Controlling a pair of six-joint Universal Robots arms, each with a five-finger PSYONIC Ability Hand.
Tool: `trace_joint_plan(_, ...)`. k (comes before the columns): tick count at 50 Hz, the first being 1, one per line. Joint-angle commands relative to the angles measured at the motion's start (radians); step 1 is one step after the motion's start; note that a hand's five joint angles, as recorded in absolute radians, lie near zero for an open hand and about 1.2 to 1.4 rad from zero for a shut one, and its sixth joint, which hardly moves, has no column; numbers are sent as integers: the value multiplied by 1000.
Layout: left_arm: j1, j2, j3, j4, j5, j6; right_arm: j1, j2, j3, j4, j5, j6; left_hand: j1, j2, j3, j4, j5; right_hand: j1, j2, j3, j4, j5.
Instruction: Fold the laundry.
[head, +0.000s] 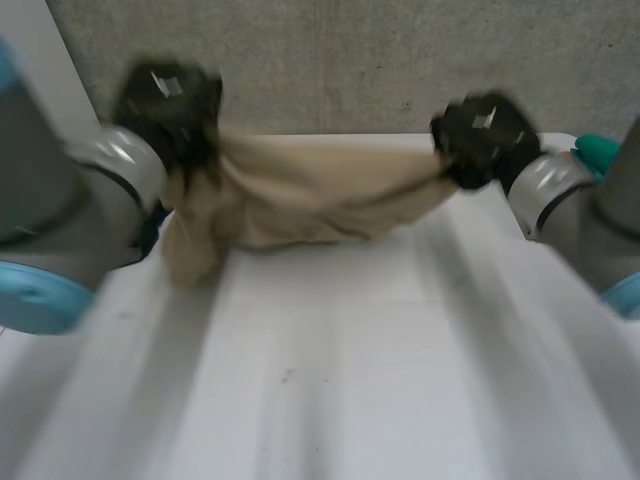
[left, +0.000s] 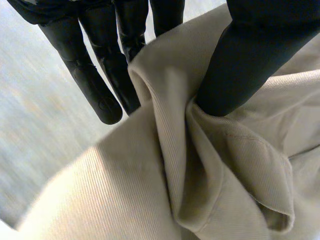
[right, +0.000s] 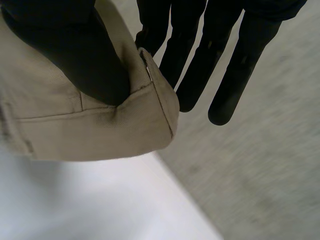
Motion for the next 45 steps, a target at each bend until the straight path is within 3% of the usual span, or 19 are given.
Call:
trace_joint_plan(1, 57, 228, 173, -126, 112, -144, -16, -126, -235, 95, 41, 183, 230, 201, 211, 199, 254, 288, 224, 225, 201, 217)
trace_joint_plan(9, 137, 143, 445, -234, 129, -248, 1, -68, -441, 137, 120, 236, 230, 201, 211, 199, 254, 288, 224, 225, 201, 217)
trace_joint_plan(20, 119, -267, 577, -340, 227, -426, 67, 199, -608, 143, 326, 135, 230, 201, 211, 199, 254, 288, 224, 225, 201, 217)
trace_joint_plan(24, 102, -426, 608, -303, 232, -449, 75, 334, -642, 46, 383, 19, 230, 201, 211, 199, 254, 288, 224, 225, 201, 217)
trace_joint_plan(28, 97, -590, 700, -170, 176, -438, 87, 478, -659, -145, 438, -122, 230, 201, 211, 199, 254, 288, 224, 225, 201, 217)
trace_joint_plan(29, 101, -655, 741, -109, 150, -426, 94, 536, -658, -235, 439, -185, 187, 158, 167, 155, 210, 288, 224, 225, 201, 217)
trace_joint_plan(30, 102, -687, 764, -85, 137, -414, 99, 565, -656, -291, 433, -222, -11, -40, -31, -43, 12, 288, 224, 225, 201, 217)
trace_joint_plan(32, 105, -747, 813, -48, 111, -379, 101, 624, -661, -404, 418, -288, -477, -507, -497, -509, -454, -311, -375, -374, -398, -382)
trace_joint_plan(33, 108, -797, 862, -40, 93, -336, 98, 686, -673, -507, 400, -352, -939, -968, -959, -971, -916, -771, -835, -834, -857, -842)
trace_joint_plan(34, 108, -815, 888, -40, 83, -313, 96, 716, -682, -556, 389, -377, -991, -1020, -1011, -1023, -968, -934, -998, -997, -1020, -1005)
trace_joint_plan(37, 107, -839, 944, -48, 41, -248, 82, 795, -710, -641, 357, -428, -991, -1020, -1011, -1023, -968, -934, -998, -997, -1020, -1005)
trace_joint_plan(40, 110, -804, 927, -56, -2, -240, 65, 786, -710, -592, 369, -402, -991, -1020, -1011, -1023, -968, -934, -998, -997, -1020, -1005)
trace_joint_plan(45, 102, -605, 716, -47, -47, -233, 45, 611, -641, -297, 371, -143, -991, -1020, -1011, -1023, -968, -934, -998, -997, -1020, -1005)
